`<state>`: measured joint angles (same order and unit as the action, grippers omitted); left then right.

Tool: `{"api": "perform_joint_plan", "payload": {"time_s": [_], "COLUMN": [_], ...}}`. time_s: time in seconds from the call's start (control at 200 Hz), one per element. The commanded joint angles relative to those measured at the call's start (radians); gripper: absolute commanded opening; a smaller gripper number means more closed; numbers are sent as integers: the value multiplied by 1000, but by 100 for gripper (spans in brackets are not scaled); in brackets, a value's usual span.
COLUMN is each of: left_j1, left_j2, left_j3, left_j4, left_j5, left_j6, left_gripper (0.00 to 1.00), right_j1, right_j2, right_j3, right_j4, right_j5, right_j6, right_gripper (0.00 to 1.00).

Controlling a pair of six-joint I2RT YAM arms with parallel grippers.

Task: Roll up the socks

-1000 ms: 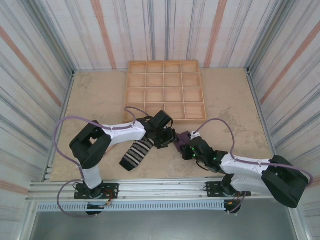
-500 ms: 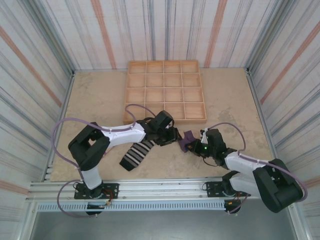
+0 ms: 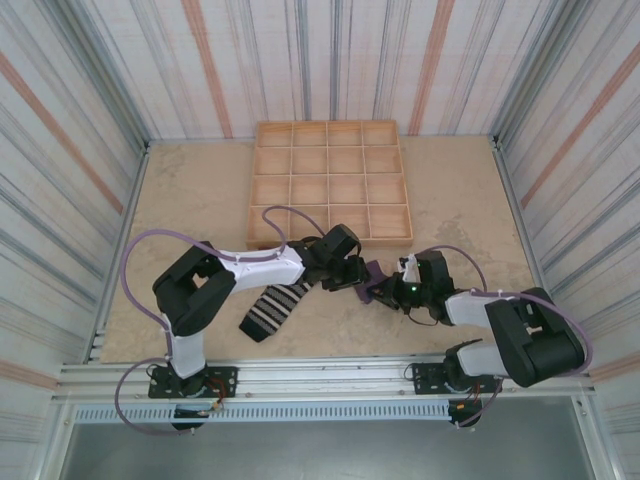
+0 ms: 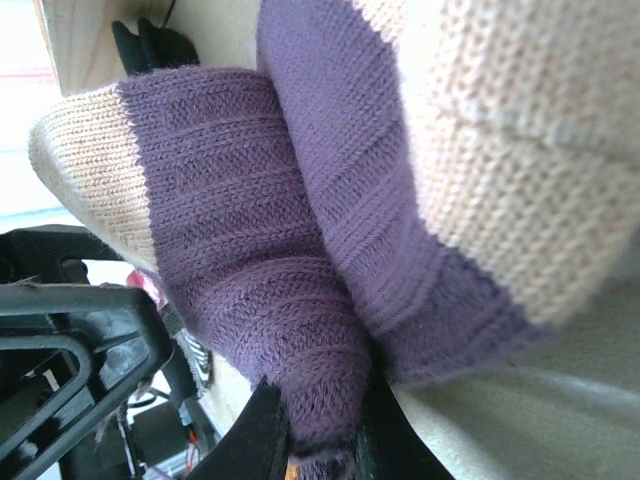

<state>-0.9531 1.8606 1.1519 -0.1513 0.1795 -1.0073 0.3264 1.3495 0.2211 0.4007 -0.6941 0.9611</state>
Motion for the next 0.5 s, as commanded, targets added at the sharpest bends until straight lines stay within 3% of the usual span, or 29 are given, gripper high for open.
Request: {"api": "perform_joint_plan", "payload": {"time_s": [0.0, 0.276, 0.496], "left_j1": [-2, 13, 29], "left_j2": [-6, 54, 105], "left_j3": [-6, 31, 73], "left_j4": [-41, -82, -122], "left_j5": [-65, -81, -63], "left_j6": [-6, -20, -19], "left_gripper": [59, 57, 37], "right_j1": [-3, -16, -41], "right_j2": [63, 71, 6], "right_j3": [-26, -26, -29], "right_j4": [-194, -165, -175], "right_j5": [19, -1, -5], "right_j6": [31, 42, 48], "right_gripper": [0, 0, 0]}}
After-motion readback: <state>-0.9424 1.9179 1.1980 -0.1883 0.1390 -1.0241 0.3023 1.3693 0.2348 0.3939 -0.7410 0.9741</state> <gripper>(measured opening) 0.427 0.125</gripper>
